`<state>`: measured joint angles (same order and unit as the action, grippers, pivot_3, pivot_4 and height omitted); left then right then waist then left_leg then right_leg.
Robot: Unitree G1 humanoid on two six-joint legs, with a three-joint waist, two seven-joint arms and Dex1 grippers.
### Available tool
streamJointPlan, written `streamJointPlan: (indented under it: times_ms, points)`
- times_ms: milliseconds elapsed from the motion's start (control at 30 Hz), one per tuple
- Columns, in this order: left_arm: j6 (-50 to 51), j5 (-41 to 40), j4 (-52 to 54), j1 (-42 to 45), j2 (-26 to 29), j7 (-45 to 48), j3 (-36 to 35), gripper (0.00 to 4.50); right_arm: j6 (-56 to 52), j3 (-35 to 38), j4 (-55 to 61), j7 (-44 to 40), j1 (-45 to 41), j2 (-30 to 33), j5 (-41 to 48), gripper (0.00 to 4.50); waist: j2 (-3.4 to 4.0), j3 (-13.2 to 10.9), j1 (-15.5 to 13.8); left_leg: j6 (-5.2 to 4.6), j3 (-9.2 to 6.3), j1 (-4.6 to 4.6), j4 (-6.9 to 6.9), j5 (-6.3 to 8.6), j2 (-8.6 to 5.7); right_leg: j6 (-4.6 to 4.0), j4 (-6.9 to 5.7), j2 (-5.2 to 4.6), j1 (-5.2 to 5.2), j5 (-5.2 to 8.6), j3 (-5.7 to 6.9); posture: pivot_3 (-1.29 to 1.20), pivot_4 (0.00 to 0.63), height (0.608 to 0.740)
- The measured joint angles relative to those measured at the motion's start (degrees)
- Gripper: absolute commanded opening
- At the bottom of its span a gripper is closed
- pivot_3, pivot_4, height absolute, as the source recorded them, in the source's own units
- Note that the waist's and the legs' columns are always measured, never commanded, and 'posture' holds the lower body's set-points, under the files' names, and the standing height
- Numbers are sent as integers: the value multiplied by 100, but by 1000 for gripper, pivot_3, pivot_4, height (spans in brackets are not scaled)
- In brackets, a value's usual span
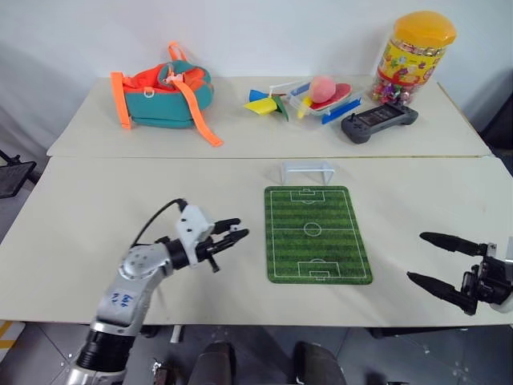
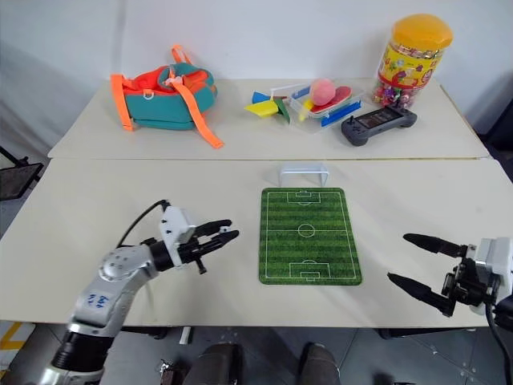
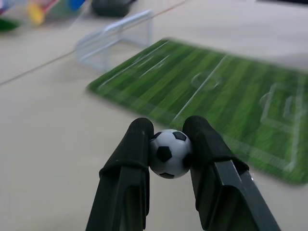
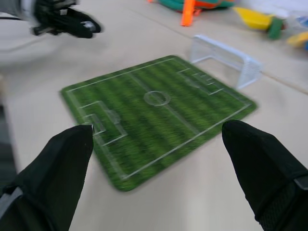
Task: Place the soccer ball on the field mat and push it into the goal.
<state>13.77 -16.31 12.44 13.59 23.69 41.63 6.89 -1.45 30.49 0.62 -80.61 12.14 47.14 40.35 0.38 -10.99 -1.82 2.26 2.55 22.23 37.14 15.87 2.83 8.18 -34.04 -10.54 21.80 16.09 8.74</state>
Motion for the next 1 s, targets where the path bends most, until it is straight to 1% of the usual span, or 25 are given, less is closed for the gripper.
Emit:
streamJointPlan:
  times_ms: [133, 233, 333, 433, 633, 700, 1000]
  points:
    - [0, 190, -27, 301, -197, 180, 586, 865, -31, 112, 167, -210, 168, 0, 82, 4500, 0, 0, 24, -1, 2, -4, 0, 1, 0, 1, 2, 0, -3, -1, -3, 0, 150, 740]
    - [63, 404, -245, 520, -444, 182, 985, 865, -94, 235, 237, -239, 306, -2, 153, 4500, -1, -1, 23, -1, 2, -5, 2, 1, 0, 1, 2, 0, -4, -1, -3, 0, 150, 740]
    - [147, 699, -451, 740, -713, 246, 1597, 865, -127, 378, 357, -240, 609, -23, 171, 4500, -3, -2, -1, -4, 1, -4, 3, 2, -1, 2, 11, 0, -8, -1, -2, 0, 150, 740]
    - [154, 993, -561, 810, -916, 242, 2035, 865, -215, 424, 626, -156, 950, -112, 173, 4500, -5, -3, -11, -5, 0, -3, 1, 4, 0, 2, 14, 0, -8, -1, -1, 0, 150, 740]
    - [45, 1412, -838, 825, -1081, 2, 2235, 865, -303, 607, 898, 31, 1338, -259, 172, 4500, -4, -3, -12, -13, 1, -3, 9, 10, 0, 2, 18, 0, -12, -2, -3, 0, 150, 740]
    - [37, 1499, -999, 828, -1199, -107, 2256, 865, -337, 611, 977, 85, 1376, -276, 172, 4500, -5, -3, -11, -46, 0, -2, 13, 29, 0, 2, 18, 0, -12, -3, -3, 0, 150, 740]
    - [-173, 1682, -1371, 923, -1485, -213, 2303, 865, -351, 733, 1168, 197, 1611, -433, 170, 4500, -4, -3, -119, -43, 0, 0, 17, 32, 0, 3, 21, 0, -13, -3, -2, 0, 150, 740]
